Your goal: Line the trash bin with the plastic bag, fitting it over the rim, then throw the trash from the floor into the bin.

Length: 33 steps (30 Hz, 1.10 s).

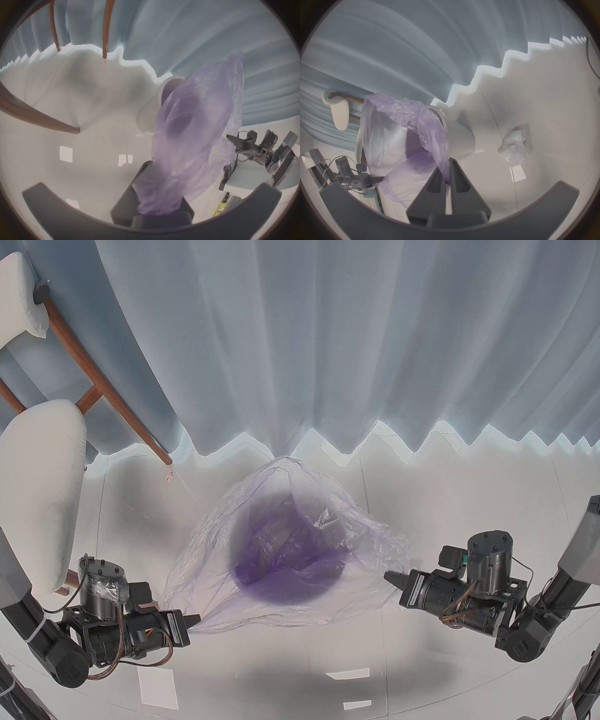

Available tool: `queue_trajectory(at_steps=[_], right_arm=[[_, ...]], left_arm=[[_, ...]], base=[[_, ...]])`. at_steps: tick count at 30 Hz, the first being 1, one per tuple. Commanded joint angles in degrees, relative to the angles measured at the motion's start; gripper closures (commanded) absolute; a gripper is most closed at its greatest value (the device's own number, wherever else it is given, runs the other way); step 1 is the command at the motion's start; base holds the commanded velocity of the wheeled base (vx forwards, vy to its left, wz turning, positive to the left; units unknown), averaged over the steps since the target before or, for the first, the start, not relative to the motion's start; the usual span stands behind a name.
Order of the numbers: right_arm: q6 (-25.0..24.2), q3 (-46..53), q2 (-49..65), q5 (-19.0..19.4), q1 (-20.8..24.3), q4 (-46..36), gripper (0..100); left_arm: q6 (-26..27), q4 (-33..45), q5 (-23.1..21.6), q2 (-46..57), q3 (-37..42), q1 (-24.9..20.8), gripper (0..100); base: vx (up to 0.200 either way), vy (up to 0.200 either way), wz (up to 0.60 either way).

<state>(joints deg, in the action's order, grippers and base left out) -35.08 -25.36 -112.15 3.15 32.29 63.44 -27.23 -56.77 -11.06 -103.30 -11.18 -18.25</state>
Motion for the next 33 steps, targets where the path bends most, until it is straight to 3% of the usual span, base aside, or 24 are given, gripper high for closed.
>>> queue_trajectory(at_steps=[1,8,18,23,29,33], right_arm=[[0.1,4.6,-0.2,0.0,2.2,2.1,100],[0.2,6.7,-2.2,-0.1,2.9,2.7,100],[2.0,8.2,-11.3,-0.8,2.2,14.1,100],[4.9,7.8,-18.4,-3.3,1.0,23.5,100],[5.1,8.7,-18.9,-3.2,0.1,24.8,100],[5.2,8.7,-21.2,-3.2,-0.1,25.3,100]], left_arm=[[1.0,0.0,0.2,-0.8,2.3,-2.3,100],[5.0,-0.1,0.2,-3.2,3.5,-2.6,100],[5.3,-4.7,2.2,-9.0,3.5,-1.9,100],[5.3,-13.5,6.1,-16.1,4.7,-1.9,100],[5.5,-23.8,6.2,-21.6,8.5,-2.7,100],[8.6,-32.1,7.0,-29.0,10.4,-2.9,100]], base=[[0.0,0.0,0.0],[0.0,0.0,0.0],[0.0,0.0,0.0],[0.0,0.0,0.0],[0.0,0.0,0.0],[0.0,0.0,0.0]])
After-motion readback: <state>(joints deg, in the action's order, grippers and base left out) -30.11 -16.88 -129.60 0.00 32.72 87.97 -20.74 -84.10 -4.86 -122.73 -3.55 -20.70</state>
